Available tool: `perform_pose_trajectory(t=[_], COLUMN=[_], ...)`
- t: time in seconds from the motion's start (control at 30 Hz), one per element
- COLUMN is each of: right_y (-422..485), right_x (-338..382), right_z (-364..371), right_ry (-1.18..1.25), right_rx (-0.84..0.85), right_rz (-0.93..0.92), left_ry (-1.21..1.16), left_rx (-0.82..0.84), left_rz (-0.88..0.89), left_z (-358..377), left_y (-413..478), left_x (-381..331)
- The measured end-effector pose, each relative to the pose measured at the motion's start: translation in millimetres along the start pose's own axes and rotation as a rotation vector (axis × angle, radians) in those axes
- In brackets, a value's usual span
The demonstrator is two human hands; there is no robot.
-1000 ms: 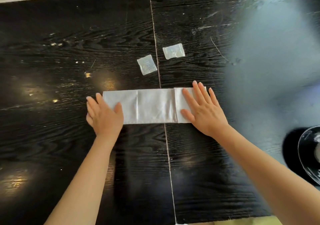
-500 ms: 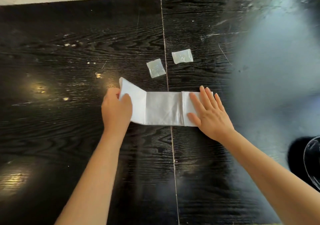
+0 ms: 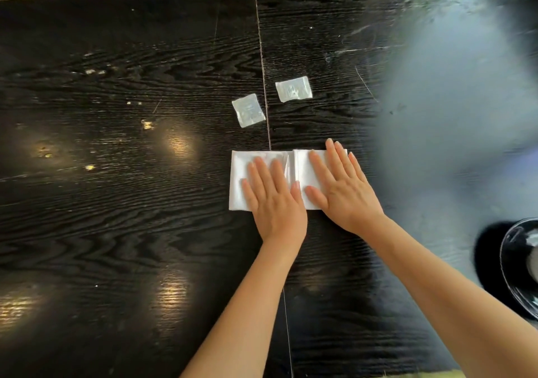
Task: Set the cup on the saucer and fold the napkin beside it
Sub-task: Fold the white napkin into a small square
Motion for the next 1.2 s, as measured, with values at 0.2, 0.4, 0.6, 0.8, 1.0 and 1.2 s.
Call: perform_pose_trajectory(t=[0.2, 0.4, 0.6, 0.8, 1.0, 1.2], right_y=[-1.9, -3.7, -4.9, -5.3, -6.6, -8.3], right_x=[1.3, 3.7, 5.3, 5.8, 8.4, 13.0], right_z=[-2.1, 0.4, -0.6, 0.1, 1.2, -2.0], right_ry=[0.024, 0.030, 0.029, 0.012, 0.010, 0.009], right_rx=[-0.024, -0.025, -0.032, -0.025, -0.028, -0.045], right_rz=[-0.002, 0.026, 0.033, 0.044, 0.068, 0.101], left_ry=[0.080, -0.247, 0.119, 0.233, 0.210, 0.198], left_rx=[0.136, 0.180, 0.101, 0.028, 0.029, -0.022], left_rz=[-0.024, 0.084, 0.353, 0.319, 0.246, 0.156], left_z=[1.7, -27.0, -26.9, -15.7, -12.5, -7.7], left_y=[2.0, 22.1, 53.4, 50.9, 52.7, 55.2], left_x=[-3.8, 10.5, 27.9, 26.9, 22.6, 18.5])
Point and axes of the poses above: each hand's wrist, its own y-axis towards the middle knuckle, its own z-axis out of the palm, x = y × z, the point moved 4 cm from there along y, towards the middle knuckle, and after that the axes turned 2 degrees about -z, right-handed, at the moved point
